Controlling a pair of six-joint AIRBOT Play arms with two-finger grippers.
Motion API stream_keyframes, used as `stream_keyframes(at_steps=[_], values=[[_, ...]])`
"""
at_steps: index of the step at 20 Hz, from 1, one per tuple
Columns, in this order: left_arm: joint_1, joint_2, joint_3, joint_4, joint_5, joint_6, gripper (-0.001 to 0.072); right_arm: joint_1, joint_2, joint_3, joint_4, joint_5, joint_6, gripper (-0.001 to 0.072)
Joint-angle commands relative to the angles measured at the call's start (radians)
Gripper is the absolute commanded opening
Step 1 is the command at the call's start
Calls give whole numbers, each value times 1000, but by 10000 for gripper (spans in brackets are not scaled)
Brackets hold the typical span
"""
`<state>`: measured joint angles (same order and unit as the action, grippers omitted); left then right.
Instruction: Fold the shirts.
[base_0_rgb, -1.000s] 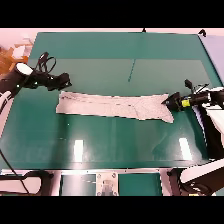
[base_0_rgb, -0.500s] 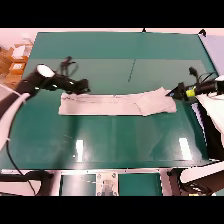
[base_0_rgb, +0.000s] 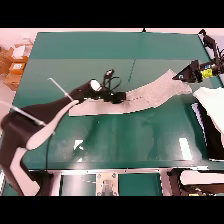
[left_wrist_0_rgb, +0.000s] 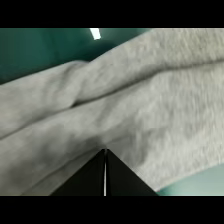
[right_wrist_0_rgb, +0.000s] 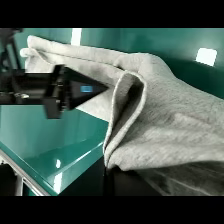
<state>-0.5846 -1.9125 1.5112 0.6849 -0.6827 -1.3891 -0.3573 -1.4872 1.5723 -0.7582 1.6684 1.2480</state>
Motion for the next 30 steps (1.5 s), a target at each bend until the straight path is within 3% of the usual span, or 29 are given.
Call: stream_keyframes(at_steps=[1, 8, 14, 16, 21, 25, 26, 27, 28, 30], values=[[-47, -134, 154, -24, -41, -51, 22, 28, 30, 14, 16, 29, 32, 10], [-13, -139, 211, -50, -162, -50, 23, 33, 47, 31, 41, 27, 58, 11], [230, -101, 525, -32, -752, -18, 22, 141, 47, 31, 168, 9, 66, 11], [338, -55, 557, -3, -869, -49, 22, 246, 46, 31, 166, -45, 93, 11], [533, 108, 541, 447, -975, -99, 22, 604, -19, 30, 155, -381, 107, 11], [618, 164, 520, 493, -1019, -94, 23, 923, -240, 30, 157, -803, 106, 13], [624, 164, 515, 494, -1020, -86, 23, 993, -309, 32, 168, -939, 102, 83], [630, 164, 510, 493, -1020, -63, 23, 1053, -375, 35, 188, -1061, 103, 344], [630, 164, 503, 493, -1024, -47, 23, 1092, -428, 45, 200, -1122, 103, 474], [630, 163, 491, 494, -1039, -14, 22, 1072, -441, 52, 177, -1025, 103, 426]])
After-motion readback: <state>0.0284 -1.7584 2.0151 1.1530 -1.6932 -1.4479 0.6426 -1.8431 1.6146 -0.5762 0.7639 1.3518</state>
